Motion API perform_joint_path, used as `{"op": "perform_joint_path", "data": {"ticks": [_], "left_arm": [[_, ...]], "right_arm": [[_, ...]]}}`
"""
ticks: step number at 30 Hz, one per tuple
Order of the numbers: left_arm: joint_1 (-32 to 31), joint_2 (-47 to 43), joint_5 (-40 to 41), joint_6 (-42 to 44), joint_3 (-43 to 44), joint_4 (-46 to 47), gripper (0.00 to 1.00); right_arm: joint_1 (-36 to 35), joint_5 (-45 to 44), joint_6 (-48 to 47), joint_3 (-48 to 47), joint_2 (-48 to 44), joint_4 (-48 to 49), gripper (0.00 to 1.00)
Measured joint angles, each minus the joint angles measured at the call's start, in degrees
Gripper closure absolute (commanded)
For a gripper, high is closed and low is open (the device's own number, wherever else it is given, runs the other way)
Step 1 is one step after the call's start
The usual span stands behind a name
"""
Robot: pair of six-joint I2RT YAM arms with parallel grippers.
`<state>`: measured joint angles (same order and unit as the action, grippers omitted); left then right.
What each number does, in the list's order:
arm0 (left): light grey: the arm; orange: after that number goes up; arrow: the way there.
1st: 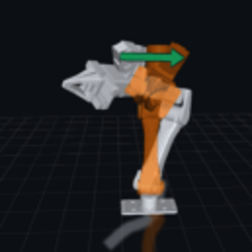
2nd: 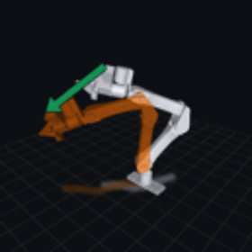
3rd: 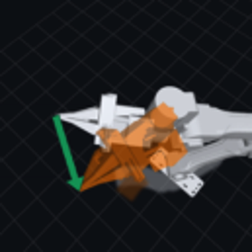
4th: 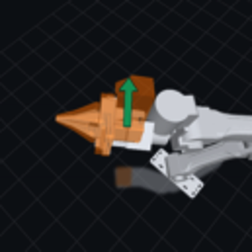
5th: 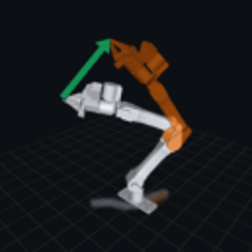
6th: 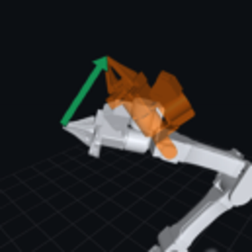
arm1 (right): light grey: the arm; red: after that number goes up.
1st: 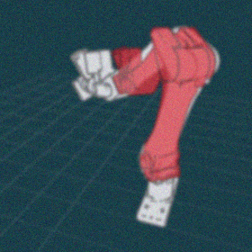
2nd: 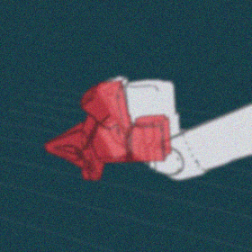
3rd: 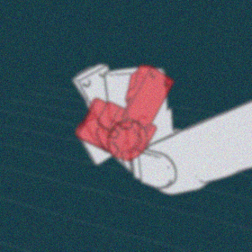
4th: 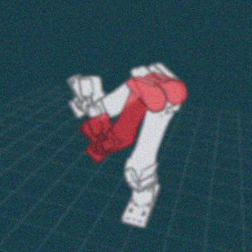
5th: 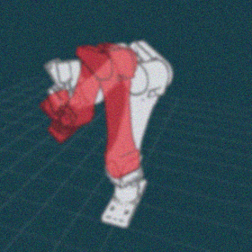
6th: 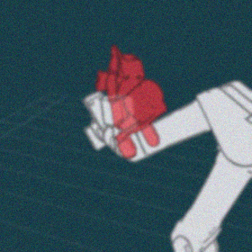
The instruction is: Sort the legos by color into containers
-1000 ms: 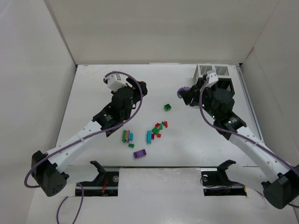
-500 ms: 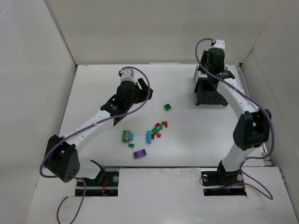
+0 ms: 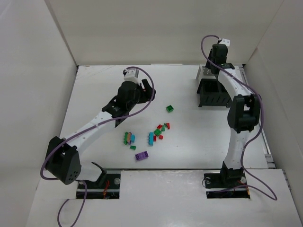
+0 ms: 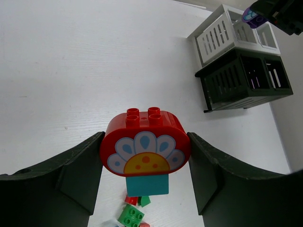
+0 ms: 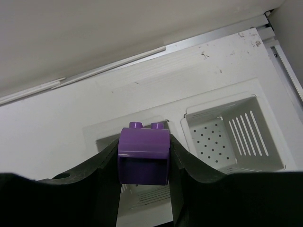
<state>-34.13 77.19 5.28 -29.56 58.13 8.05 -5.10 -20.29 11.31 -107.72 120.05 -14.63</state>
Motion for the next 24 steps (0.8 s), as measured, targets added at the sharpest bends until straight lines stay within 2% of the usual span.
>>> {"op": "perform_joint_path", "data": {"ticks": [5, 7, 8, 11, 15, 20, 24], "left_arm": [[0.0, 0.52, -0.35, 0.44, 0.11, 0.22, 0.66], [0.0, 0.76, -0.55, 0.57, 0.13, 0.35, 0.66], [0.0, 0.83, -0.59, 0.61, 0.13, 0.33, 0.66], [0.0, 0.94, -0.74, 0.59, 0.15, 0.42, 0.65], [0.0, 1.4, -0.76, 0.55, 0.42, 0.35, 0.65], [0.0, 1.42, -0.76, -0.48, 0.52, 0.74, 0.65], [0.0, 1.29, -0.44, -2.64, 0.52, 1.64, 0.65]], "right_arm": [[0.85, 1.55, 0.0, -0.24, 0.44, -0.37, 0.74], [0.81, 2.27, 0.02, -0.22, 0.44, -0.39, 0.65], [0.79, 2.64, 0.02, -0.17, 0.44, -0.42, 0.55], [0.76, 3.61, 0.02, -0.09, 0.44, -0.37, 0.38], [0.63, 4.26, -0.2, 0.11, 0.42, -0.42, 0.26], [0.61, 6.51, -1.05, 2.89, -1.29, -0.37, 0.22], [0.42, 12.2, -3.3, 9.99, -7.21, 0.83, 0.18]]}}
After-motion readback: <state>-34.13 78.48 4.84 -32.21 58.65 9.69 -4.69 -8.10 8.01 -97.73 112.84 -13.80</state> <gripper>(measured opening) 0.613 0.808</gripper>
